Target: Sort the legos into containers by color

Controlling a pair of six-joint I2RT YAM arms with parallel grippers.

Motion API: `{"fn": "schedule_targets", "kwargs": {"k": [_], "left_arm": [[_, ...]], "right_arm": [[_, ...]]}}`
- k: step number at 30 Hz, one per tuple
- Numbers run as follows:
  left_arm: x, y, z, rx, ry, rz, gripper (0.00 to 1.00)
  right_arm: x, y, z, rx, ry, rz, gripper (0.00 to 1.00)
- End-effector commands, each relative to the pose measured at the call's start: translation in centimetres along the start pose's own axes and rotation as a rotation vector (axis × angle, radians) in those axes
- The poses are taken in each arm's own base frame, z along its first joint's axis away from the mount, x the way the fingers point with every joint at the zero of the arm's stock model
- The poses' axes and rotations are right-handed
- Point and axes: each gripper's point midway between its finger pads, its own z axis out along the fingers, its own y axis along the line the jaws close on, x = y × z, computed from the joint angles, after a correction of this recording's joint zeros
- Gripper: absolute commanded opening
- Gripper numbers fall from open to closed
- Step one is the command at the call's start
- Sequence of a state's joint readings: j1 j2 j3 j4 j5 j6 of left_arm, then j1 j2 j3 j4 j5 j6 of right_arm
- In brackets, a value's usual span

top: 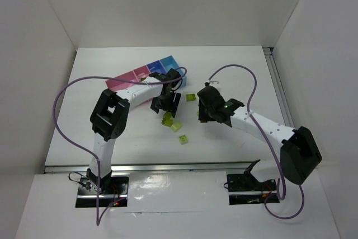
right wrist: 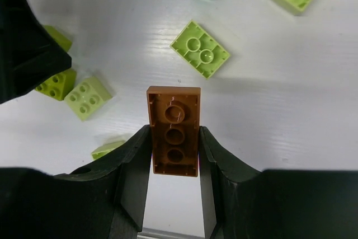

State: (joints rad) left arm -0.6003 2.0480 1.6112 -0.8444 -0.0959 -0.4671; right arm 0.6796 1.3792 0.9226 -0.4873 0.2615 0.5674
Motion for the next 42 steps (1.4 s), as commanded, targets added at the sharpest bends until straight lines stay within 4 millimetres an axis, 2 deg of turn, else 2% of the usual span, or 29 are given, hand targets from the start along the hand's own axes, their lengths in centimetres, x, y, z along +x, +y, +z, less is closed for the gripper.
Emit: {"fn": "schedule_targets", "kwargs": {"k": [1,4,5,6,7,9,10,12,13,14,15,16,17,18,21,22,23,24,25,26,28,29,30,31,32,36,38,39,42], "left_arm": [[-0.9,-0.4,0.6,-0.008,-0.001,0.065,0.81],[-0.7,0.0,1.4,-0.035,0.012,0.056,0.65],[-0.7,0.0,1.4,-0.035,0.012,0.056,0.60],[-0.7,0.0,1.4,-0.035,0.012,0.056,0.47],[-0.7,0.0,1.4,-0.035,0.012,0.056,0.39],[-0.8,0.3,1.5,-0.037,0.012,0.038,0.27],[-1.0,0.3,1.0,-0.032,0.000,0.037,0.21],[-1.5,0.6,0.2,-0.027,-0.021,0.023,0.18],[-1.6,1.0,-0.1,-0.016,-0.021,-0.003,0.18],[-2.1,1.0,-1.3,0.007,-0.046,-0.014,0.17],[-2.3,1.8,-1.8,0.007,-0.055,-0.043,0.17],[-2.7,1.9,-2.6,0.020,-0.072,-0.053,0.17],[-2.9,2.0,-3.9,0.044,-0.095,-0.074,0.17],[-2.8,2.5,-4.4,0.044,-0.103,-0.084,0.17],[-2.8,3.4,-6.4,0.059,-0.134,-0.129,0.17],[-2.8,4.0,-6.9,0.064,-0.135,-0.145,0.17],[-2.7,4.1,-7.1,0.076,-0.134,-0.153,0.17],[-3.0,4.8,-7.6,0.076,-0.147,-0.179,0.17],[-3.2,4.9,-8.4,0.094,-0.163,-0.189,0.17],[-3.3,5.1,-8.7,0.103,-0.170,-0.196,0.17],[-4.1,6.2,-9.3,0.098,-0.186,-0.235,0.17],[-4.9,6.4,-10.0,0.103,-0.211,-0.243,0.17],[-5.2,6.4,-10.1,0.103,-0.212,-0.243,0.17],[-6.4,7.1,-10.9,0.089,-0.242,-0.281,0.17],[-6.8,7.9,-10.8,0.067,-0.242,-0.296,0.17],[-9.5,10.5,-9.4,0.007,-0.254,-0.391,0.20],[-11.7,11.1,-9.6,0.011,-0.291,-0.409,0.21],[-11.8,11.4,-7.9,0.008,-0.251,-0.417,0.24],[-13.1,11.7,-7.3,-0.019,-0.241,-0.419,0.43]], "right_arm": [[-2.8,-1.2,-2.5,0.055,-0.073,0.050,0.11],[-6.0,-0.8,-3.6,0.019,-0.142,0.066,0.11],[-7.1,-0.7,-3.3,0.002,-0.148,0.077,0.12],[-7.6,-0.6,-2.4,0.008,-0.136,0.072,0.12],[-9.9,-0.3,-2.6,-0.011,-0.168,0.076,0.12],[-12.3,0.3,-1.8,-0.032,-0.189,0.081,0.12],[-12.9,0.6,-0.5,-0.033,-0.178,0.077,0.12],[-16.7,1.6,-0.2,-0.088,-0.237,0.090,0.12],[-16.9,1.8,1.6,-0.084,-0.213,0.091,0.12],[-19.5,2.2,1.5,-0.106,-0.256,0.097,0.12],[-19.9,3.2,2.0,-0.140,-0.244,0.080,0.12],[-19.9,3.2,4.1,-0.137,-0.211,0.083,0.12],[-22.0,3.8,3.9,-0.168,-0.242,0.078,0.12],[-21.7,5.2,5.4,-0.227,-0.205,0.067,0.12],[-24.2,7.5,6.0,-0.310,-0.234,0.036,0.12],[-23.5,7.7,8.3,-0.302,-0.191,0.034,0.12],[-25.5,8.6,7.9,-0.329,-0.233,0.023,0.12],[-25.4,9.0,8.5,-0.339,-0.209,0.020,0.12],[-24.7,9.5,10.5,-0.336,-0.187,0.005,0.12],[-26.2,10.1,10.2,-0.350,-0.222,0.005,0.12],[-26.2,10.8,11.1,-0.346,-0.216,-0.001,0.13],[-25.8,10.7,12.9,-0.331,-0.202,0.000,0.13],[-26.8,11.1,12.7,-0.339,-0.222,0.000,0.15],[-25.9,11.3,14.2,-0.347,-0.187,-0.003,0.17],[-26.0,11.6,14.5,-0.359,-0.187,-0.005,0.20],[-26.6,12.1,14.7,-0.378,-0.200,-0.027,0.52],[-27.0,12.1,14.1,-0.381,-0.213,-0.036,0.55],[-26.7,12.0,14.3,-0.377,-0.207,-0.047,0.59],[-26.6,11.7,13.0,-0.376,-0.204,-0.047,0.73]]}}
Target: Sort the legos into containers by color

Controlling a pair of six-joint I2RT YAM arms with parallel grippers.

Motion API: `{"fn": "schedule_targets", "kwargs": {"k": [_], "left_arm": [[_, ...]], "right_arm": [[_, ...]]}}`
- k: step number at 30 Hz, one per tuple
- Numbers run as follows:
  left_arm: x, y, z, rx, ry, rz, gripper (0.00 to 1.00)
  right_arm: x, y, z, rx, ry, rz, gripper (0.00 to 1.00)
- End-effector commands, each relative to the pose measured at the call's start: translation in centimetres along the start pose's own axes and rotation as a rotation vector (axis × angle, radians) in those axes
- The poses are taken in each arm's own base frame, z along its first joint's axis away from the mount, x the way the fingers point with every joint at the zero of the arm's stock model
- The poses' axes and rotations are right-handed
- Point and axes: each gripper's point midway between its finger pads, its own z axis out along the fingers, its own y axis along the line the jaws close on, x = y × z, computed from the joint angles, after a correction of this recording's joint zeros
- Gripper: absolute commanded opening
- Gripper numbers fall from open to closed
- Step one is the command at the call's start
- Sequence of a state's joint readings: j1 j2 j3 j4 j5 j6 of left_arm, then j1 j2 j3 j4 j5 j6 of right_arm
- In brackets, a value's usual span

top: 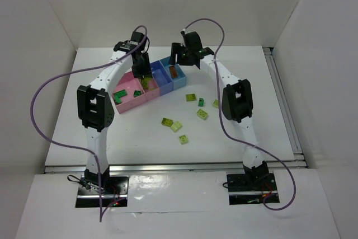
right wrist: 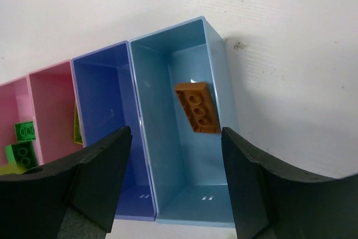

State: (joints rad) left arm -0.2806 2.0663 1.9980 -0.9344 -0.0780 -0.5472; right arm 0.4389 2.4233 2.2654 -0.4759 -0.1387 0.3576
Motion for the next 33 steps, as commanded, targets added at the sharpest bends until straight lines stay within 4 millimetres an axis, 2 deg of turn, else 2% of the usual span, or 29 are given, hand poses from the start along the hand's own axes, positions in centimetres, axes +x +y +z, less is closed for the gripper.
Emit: {"fn": "schedule_targets", "kwargs": {"k": [1,2,3,4,5,6,7,8,9,10,11,12,13,14,15,16,17,18,19,21,25,29,33], "left_arm": [[-0.3,1.0,1.5,-0.060,0.039,-0.025,0.47],[0.1,1.4,2.4,-0.079,0.055,-0.024,0.62],[-0.2,1.2,2.3,-0.074,0.046,-0.024,0.68],[-0.2,1.2,2.3,-0.074,0.046,-0.024,0.80],[-0.2,1.2,2.3,-0.074,0.046,-0.024,0.86],[-0.2,1.2,2.3,-0.074,0.046,-0.024,0.96],[-0.7,1.0,1.7,-0.063,0.024,-0.026,0.99],[-0.4,1.1,1.9,-0.068,0.033,-0.025,0.99],[-0.9,1.0,0.9,-0.057,0.012,-0.018,0.99],[-0.8,1.1,0.6,-0.056,0.011,-0.018,0.99],[-1.0,1.0,0.0,-0.050,-0.002,-0.019,0.97],[-0.9,1.1,-1.0,-0.046,-0.010,-0.010,0.96],[-0.6,0.5,-1.5,-0.032,-0.021,0.002,0.95],[-0.2,-0.7,-2.1,-0.007,-0.039,0.056,0.91],[1.4,-0.9,-1.7,-0.008,-0.017,0.091,0.89],[2.1,-1.8,-2.2,0.025,-0.027,0.124,0.88],[2.2,-3.8,-4.0,0.080,-0.086,0.164,0.88],[2.9,-4.3,-4.3,0.092,-0.091,0.178,0.88],[4.2,-4.0,-4.1,0.076,-0.071,0.192,0.88],[4.8,-4.8,-5.0,0.097,-0.082,0.188,0.88],[5.6,-4.3,-4.7,0.086,-0.064,0.190,0.88],[5.7,-3.4,-4.6,0.040,-0.053,0.193,0.88],[4.7,-2.6,-5.1,0.029,-0.077,0.170,0.86]], "right_arm": [[-2.7,2.0,-3.2,-0.034,-0.061,-0.036,0.73],[-3.6,2.4,-4.4,-0.035,-0.089,-0.040,0.75],[-3.1,1.5,-4.5,-0.026,-0.085,-0.034,0.75],[-2.9,1.6,-4.9,-0.024,-0.081,-0.022,0.75],[-3.1,1.5,-5.3,-0.016,-0.092,-0.023,0.75],[-2.4,1.4,-6.3,-0.010,-0.077,-0.008,0.72],[-2.4,1.6,-6.8,0.003,-0.100,-0.006,0.71],[-2.2,1.4,-7.4,0.014,-0.107,-0.005,0.71],[-3.0,2.0,-9.4,0.002,-0.136,-0.009,0.71],[-0.8,0.8,-9.3,0.035,-0.100,-0.003,0.71],[-0.4,0.0,-9.8,0.076,-0.104,0.010,0.71],[-0.9,0.1,-11.3,0.085,-0.126,0.010,0.73],[1.5,-1.3,-11.3,0.129,-0.074,0.014,0.75],[2.5,-2.2,-11.8,0.170,-0.060,0.025,0.75],[2.8,-2.2,-12.9,0.169,-0.063,0.025,0.75],[5.1,-3.3,-12.8,0.190,-0.013,0.013,0.76],[6.1,-4.4,-13.1,0.221,0.012,0.021,0.78],[6.7,-4.7,-13.2,0.226,0.025,0.012,0.78],[8.3,-5.9,-13.2,0.253,0.068,0.021,0.78],[9.6,-6.4,-12.9,0.238,0.111,0.035,0.79],[12.4,-7.8,-12.0,0.285,0.205,0.041,0.81],[13.7,-8.9,-11.3,0.332,0.235,0.059,0.81],[15.1,-10.0,-11.0,0.378,0.266,0.075,0.71]]}}
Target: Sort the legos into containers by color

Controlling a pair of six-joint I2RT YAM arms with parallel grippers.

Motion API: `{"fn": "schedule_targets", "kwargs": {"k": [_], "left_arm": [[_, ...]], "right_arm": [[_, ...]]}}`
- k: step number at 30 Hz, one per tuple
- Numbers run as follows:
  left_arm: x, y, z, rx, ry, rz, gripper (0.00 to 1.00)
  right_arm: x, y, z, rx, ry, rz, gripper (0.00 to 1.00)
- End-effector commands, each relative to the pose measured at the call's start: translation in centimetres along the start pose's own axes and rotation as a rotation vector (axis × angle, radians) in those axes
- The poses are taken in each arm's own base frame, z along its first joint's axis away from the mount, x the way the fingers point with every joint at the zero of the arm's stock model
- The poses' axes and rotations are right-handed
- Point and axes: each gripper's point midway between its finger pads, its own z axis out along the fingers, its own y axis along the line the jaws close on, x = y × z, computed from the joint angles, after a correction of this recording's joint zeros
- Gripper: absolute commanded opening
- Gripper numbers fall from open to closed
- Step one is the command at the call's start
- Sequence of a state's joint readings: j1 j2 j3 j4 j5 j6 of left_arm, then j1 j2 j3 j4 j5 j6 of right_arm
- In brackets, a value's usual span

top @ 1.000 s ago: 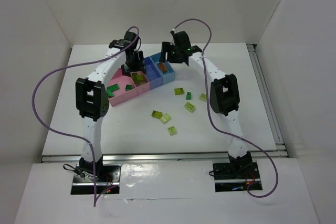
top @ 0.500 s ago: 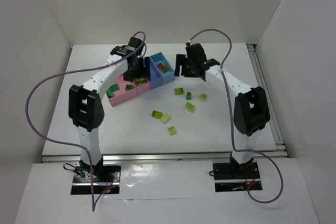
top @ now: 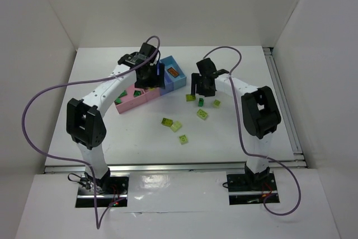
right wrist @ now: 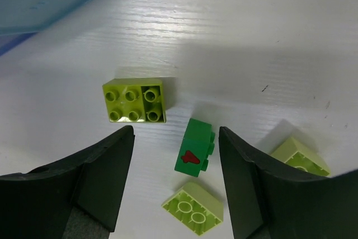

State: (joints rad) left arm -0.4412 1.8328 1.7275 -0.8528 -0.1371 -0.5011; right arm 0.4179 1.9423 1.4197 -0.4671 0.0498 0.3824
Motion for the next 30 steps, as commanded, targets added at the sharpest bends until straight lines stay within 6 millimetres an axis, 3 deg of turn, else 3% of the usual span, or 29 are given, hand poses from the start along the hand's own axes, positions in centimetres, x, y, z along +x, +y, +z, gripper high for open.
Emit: {"fn": "schedule_targets", "kwargs": {"k": [1,5,13,17,21,25,28,29,30], "left_arm": [[-1.3,1.4,-0.8,-0.025,-0.037,-0.023,0.86],[-2.9,3.5,-2.1,-0.050,-0.074,-0.070,0.85],[-5.9,7.5,-5.8,-0.048,-0.169,-0.175,0.85],[-6.3,7.5,-7.2,0.018,-0.174,-0.232,0.84],[-6.6,7.8,-8.2,0.041,-0.190,-0.246,0.84],[-7.0,8.6,-9.0,0.036,-0.214,-0.261,0.84],[-6.9,9.0,-9.2,0.026,-0.220,-0.294,0.86],[-6.8,10.2,-9.6,-0.023,-0.231,-0.322,0.86],[-6.8,11.3,-9.7,-0.059,-0.232,-0.384,0.86]], "right_arm": [[0.9,-1.2,0.8,0.052,0.023,0.023,0.69],[1.7,-1.1,1.6,0.041,0.055,0.022,0.58],[2.5,-0.8,2.1,0.041,0.089,0.013,0.54],[2.6,-0.7,1.9,0.058,0.092,0.003,0.36],[0.9,0.5,0.0,0.040,0.028,-0.010,0.23],[-1.1,3.7,-2.3,-0.003,-0.042,-0.046,0.22],[-1.9,7.8,-3.6,-0.101,-0.074,-0.085,0.22],[-2.9,10.4,-4.5,-0.157,-0.101,-0.095,0.22],[-3.1,11.8,-4.9,-0.181,-0.102,-0.109,0.22]]}}
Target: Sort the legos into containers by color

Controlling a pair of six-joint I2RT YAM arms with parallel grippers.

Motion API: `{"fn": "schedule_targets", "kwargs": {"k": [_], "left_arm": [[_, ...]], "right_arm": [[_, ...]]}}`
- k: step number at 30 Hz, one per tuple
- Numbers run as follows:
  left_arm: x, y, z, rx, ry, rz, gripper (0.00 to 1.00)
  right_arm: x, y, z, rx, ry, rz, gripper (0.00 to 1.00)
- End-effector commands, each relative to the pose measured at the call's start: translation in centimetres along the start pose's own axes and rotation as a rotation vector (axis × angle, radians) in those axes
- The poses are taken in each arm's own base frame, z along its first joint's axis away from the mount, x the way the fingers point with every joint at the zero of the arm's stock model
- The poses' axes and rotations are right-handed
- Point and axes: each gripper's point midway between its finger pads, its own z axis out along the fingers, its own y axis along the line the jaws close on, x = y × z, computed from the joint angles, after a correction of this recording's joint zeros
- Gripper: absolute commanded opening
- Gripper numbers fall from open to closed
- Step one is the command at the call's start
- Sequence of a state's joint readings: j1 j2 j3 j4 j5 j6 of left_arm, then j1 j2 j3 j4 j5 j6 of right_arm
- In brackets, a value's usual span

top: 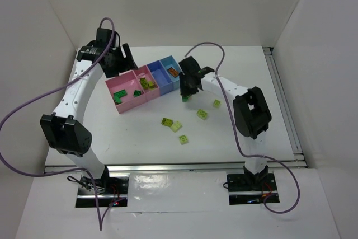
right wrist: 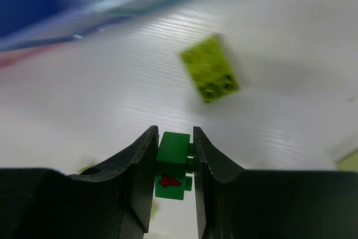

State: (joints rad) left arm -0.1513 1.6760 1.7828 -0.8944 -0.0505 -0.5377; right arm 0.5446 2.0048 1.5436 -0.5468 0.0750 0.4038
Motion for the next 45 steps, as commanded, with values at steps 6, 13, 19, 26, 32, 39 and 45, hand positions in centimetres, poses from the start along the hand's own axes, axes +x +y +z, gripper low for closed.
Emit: {"fn": "schedule_targets", "kwargs": {"k": [6,13,19,26,32,39,45], "left_arm": [[-2.2,7.2,-3.9,-0.171,-0.102,-0.270,0.89],[-2.0,11.2,-5.8,-0.234,-0.144,-0.439,0.90],[-1.2,10.7,-5.4,-0.160,-0.109,-0.407,0.90],[-0.4,10.3,-4.5,-0.129,-0.059,-0.380,0.90],[-0.3,8.4,-4.2,-0.067,-0.063,-0.279,0.90],[3.7,5.4,-1.3,-0.129,0.028,-0.042,0.87],[11.6,1.6,1.0,-0.148,0.187,0.121,0.86]], "right_arm": [[-8.4,15.3,-4.8,-0.297,-0.203,-0.121,0.22],[-11.7,24.7,-4.1,-0.551,-0.338,-0.157,0.22],[-11.6,29.6,-3.7,-0.674,-0.425,-0.211,0.54],[-14.1,29.0,-5.9,-0.672,-0.519,-0.194,0.81],[-15.5,22.1,-7.3,-0.445,-0.562,-0.079,0.53],[-9.3,7.8,-8.7,-0.143,-0.426,0.004,0.66],[1.0,-2.2,-6.8,0.046,-0.217,0.077,0.69]]}}
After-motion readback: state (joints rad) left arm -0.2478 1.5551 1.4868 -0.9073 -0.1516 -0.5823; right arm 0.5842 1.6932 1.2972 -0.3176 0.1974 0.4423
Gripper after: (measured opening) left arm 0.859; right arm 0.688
